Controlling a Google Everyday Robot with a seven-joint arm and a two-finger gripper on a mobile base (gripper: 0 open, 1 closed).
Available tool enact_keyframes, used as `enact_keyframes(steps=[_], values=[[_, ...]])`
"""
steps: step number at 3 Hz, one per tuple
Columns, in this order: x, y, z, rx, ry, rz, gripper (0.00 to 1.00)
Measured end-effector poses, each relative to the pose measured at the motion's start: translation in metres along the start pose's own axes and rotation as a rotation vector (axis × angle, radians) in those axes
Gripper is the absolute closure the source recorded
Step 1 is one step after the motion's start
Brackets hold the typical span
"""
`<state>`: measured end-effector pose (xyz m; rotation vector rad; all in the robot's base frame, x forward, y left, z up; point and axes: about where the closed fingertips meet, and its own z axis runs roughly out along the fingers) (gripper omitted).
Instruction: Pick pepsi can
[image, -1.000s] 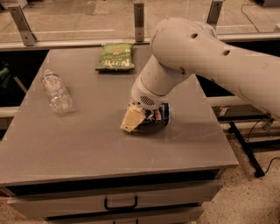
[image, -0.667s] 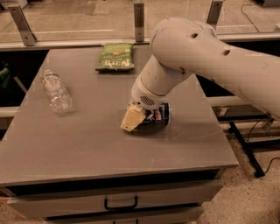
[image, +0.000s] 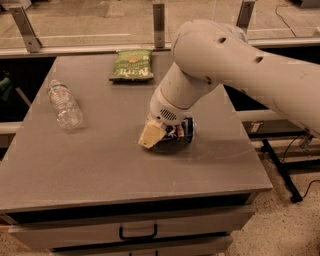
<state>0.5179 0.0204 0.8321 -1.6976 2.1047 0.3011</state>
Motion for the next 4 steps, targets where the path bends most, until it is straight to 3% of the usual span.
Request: enact_keyframes(steps=[3,4], values=[[-0.0002,0.0,-0.0005,0.0,0.0,0.0,0.06],[-0.0002,0.0,-0.0006,0.0,0.0,0.0,0.0]])
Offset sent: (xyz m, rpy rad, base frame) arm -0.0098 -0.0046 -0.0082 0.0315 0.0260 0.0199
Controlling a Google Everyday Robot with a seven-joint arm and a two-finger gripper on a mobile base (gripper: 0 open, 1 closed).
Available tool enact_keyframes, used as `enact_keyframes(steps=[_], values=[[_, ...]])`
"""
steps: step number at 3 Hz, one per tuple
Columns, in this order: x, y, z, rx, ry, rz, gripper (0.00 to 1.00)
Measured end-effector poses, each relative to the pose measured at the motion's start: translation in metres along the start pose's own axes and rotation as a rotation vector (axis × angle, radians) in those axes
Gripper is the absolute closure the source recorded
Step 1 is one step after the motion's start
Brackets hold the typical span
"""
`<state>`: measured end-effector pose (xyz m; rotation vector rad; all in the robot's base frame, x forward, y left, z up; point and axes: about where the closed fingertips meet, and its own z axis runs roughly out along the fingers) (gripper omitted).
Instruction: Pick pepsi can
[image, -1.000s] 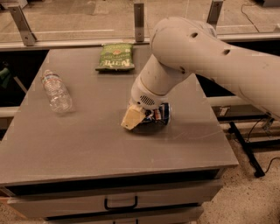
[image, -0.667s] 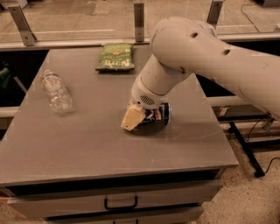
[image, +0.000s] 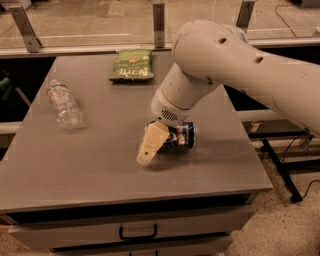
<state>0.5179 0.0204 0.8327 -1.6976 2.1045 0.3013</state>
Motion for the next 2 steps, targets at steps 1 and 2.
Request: enact_keyframes(steps=[1,2], values=[[0.006,-0.003,-0.018,0.001,-0.033,-0.019,0.0],[0.019,-0.009,-0.04,0.012,-0.038,-0.038,0.0]])
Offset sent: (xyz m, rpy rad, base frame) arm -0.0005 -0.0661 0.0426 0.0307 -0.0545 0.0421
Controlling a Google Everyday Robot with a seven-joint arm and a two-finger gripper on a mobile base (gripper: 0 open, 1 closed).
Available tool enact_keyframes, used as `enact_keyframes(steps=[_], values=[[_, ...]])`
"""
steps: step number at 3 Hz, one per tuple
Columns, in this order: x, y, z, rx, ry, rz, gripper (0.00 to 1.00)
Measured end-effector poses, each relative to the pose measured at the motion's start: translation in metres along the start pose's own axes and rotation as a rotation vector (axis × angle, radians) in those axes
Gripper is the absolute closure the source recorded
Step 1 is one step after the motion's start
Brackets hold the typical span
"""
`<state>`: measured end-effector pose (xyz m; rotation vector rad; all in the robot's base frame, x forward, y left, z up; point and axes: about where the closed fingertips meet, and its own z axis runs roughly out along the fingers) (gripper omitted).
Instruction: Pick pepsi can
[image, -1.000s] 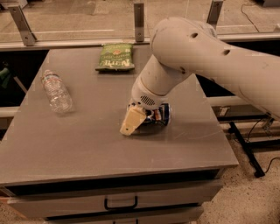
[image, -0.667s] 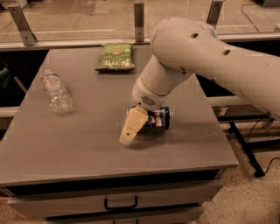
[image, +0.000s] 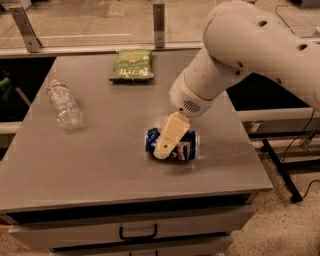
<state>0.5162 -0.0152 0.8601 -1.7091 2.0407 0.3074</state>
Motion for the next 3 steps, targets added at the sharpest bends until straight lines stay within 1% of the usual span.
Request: enact_keyframes(steps=[1,2,3], values=[[0.018,0.006,-0.006,-0.027,0.02,-0.009,0.0],[0.03,0.015,-0.003,-0.048,0.035,-0.01,0.18],[0.037,0.019,-0.001,-0.062,0.034,-0.003,0.42]])
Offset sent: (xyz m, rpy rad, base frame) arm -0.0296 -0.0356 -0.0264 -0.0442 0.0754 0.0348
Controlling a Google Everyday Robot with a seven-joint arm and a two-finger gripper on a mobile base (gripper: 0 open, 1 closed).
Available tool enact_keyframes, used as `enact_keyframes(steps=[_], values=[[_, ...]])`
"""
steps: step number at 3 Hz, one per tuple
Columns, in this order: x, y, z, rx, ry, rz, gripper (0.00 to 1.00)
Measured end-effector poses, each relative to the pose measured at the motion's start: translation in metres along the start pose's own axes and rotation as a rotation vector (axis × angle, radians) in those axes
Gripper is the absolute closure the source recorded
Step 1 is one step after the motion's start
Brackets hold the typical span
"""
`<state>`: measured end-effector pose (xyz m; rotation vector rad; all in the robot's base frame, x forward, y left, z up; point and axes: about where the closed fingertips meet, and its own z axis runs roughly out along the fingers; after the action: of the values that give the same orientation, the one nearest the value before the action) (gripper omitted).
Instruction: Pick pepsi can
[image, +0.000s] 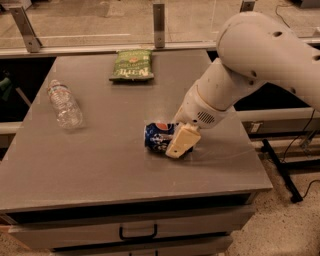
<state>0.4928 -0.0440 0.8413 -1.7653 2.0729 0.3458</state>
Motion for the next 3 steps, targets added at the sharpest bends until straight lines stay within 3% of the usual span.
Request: enact_keyframes(steps=[1,2,3], values=[[0.0,0.002,-0.001,-0.006,-0.007,0.004,0.64],[-0.025,-0.007,-0.018,0.01,-0.088,-0.031,0.96],[-0.06,-0.022,-0.047,0.029,-0.242,-0.082,1.0]])
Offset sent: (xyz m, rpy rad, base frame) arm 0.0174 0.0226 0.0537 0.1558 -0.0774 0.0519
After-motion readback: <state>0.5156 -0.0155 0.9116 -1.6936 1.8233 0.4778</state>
